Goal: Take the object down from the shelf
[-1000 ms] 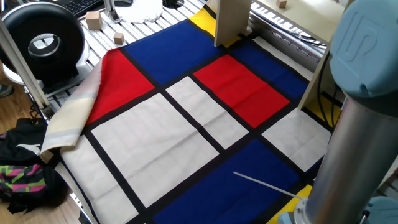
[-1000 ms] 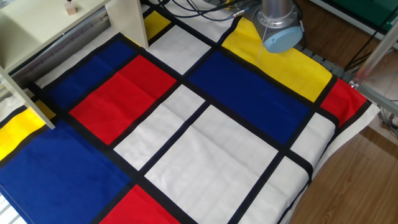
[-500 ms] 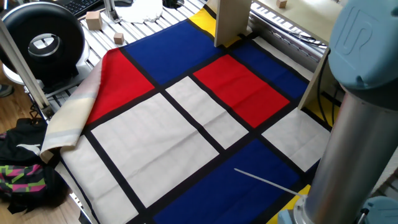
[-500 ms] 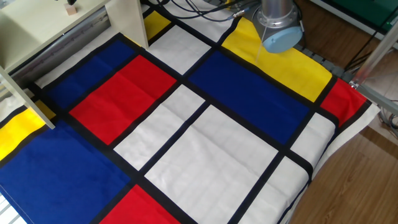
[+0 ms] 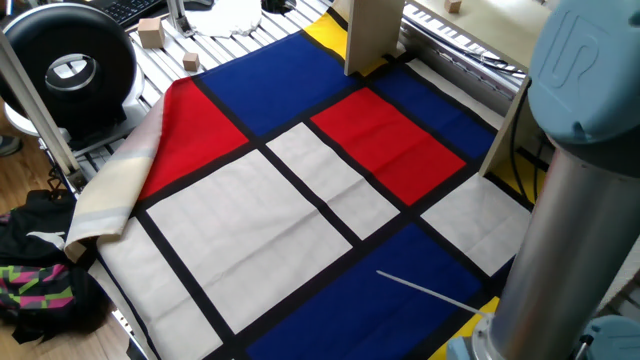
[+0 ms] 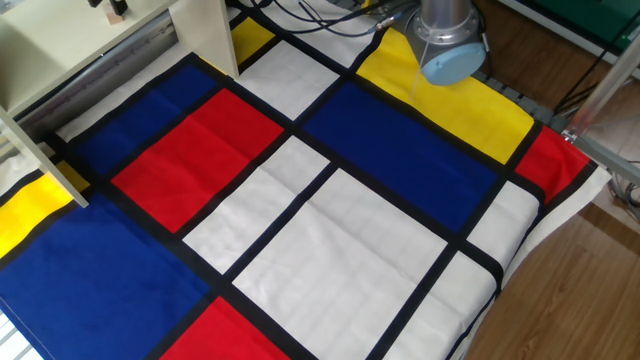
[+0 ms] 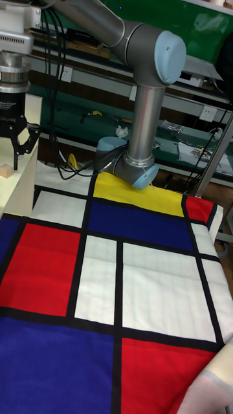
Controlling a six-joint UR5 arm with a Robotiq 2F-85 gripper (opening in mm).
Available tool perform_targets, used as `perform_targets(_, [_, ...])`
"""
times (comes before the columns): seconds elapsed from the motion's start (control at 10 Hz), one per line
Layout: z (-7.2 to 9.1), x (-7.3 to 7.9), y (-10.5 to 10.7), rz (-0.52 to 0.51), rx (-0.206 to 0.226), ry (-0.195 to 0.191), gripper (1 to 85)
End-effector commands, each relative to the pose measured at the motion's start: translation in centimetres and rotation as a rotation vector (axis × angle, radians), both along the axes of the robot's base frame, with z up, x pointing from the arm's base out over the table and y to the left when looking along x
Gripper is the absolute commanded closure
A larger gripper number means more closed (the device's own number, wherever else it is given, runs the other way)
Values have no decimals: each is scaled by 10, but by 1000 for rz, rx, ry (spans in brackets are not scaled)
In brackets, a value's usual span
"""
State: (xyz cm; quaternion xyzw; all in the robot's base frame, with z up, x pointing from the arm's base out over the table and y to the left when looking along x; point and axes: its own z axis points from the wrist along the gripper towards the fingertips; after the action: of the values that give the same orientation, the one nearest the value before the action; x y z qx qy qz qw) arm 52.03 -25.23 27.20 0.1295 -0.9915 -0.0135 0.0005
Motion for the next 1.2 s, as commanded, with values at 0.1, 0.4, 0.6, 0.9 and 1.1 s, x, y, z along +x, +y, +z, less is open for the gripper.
perform_targets(0.1, [-5, -1, 2, -3, 8, -14, 427])
perform_targets(0.4, [-8, -1, 5, -14, 6, -14, 440])
perform_targets(0.6, [-8, 0, 5, -29, 5, -20, 517])
perform_targets(0.9, [-4, 0, -3, -63, -35, -20, 717])
perform_targets(1.1, [2, 1, -1, -95, -44, -19, 843])
